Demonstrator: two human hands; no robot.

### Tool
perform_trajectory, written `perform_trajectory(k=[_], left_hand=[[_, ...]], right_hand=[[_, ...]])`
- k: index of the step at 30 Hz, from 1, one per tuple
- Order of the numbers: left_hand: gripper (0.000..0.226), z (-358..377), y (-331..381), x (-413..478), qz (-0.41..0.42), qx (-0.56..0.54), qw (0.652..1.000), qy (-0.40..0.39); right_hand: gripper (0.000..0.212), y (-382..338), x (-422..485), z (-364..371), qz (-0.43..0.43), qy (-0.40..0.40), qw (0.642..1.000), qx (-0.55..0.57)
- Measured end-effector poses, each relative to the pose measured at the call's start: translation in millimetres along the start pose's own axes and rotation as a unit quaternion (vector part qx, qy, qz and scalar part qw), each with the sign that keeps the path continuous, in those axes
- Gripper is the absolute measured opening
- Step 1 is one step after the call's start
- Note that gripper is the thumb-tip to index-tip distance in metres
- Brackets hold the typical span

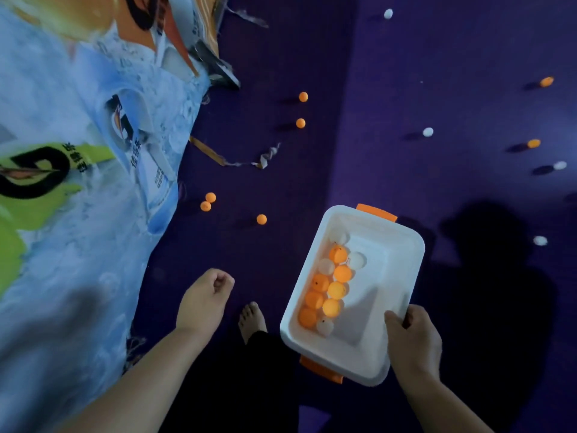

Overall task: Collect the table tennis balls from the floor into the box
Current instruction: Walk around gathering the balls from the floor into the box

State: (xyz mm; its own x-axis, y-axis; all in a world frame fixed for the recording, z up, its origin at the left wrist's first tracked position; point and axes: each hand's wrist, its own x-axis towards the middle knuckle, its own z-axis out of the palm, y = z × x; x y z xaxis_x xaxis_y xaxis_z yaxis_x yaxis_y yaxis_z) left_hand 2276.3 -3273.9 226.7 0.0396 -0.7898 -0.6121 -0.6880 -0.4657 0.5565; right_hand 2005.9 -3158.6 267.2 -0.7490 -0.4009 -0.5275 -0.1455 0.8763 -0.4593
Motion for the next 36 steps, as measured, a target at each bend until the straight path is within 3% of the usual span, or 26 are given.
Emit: perform_trajectory(k=[7, 14, 25, 36], left_hand=[[0.012, -25.4, 29.9, 92.5, -0.005, 0.059, 0.998, 0.002], [0.016, -2.9, 43.6, 161.2, -0.050, 0.120, 0.990, -0.057], [0.029, 90.5, 53.9, 308.3, -0.096, 0.124, 0.982, -0.108], [0.056, 187.1, -22.8, 405.3, -0.196, 0.124, 0.969, -0.086]], right_hand=[[0.012, -61.1, 48.0, 59.2, 0.026, 0.004, 0.999, 0.026], [0.011, -95.6, 109.6, 86.7, 0.019, -0.010, 1.000, 0.007], [0.007, -136.8, 246.7, 150.4, -0.009, -0.062, 0.997, -0.055], [0.007, -131.3, 360.7, 243.7, -0.054, -0.079, 0.989, -0.111]])
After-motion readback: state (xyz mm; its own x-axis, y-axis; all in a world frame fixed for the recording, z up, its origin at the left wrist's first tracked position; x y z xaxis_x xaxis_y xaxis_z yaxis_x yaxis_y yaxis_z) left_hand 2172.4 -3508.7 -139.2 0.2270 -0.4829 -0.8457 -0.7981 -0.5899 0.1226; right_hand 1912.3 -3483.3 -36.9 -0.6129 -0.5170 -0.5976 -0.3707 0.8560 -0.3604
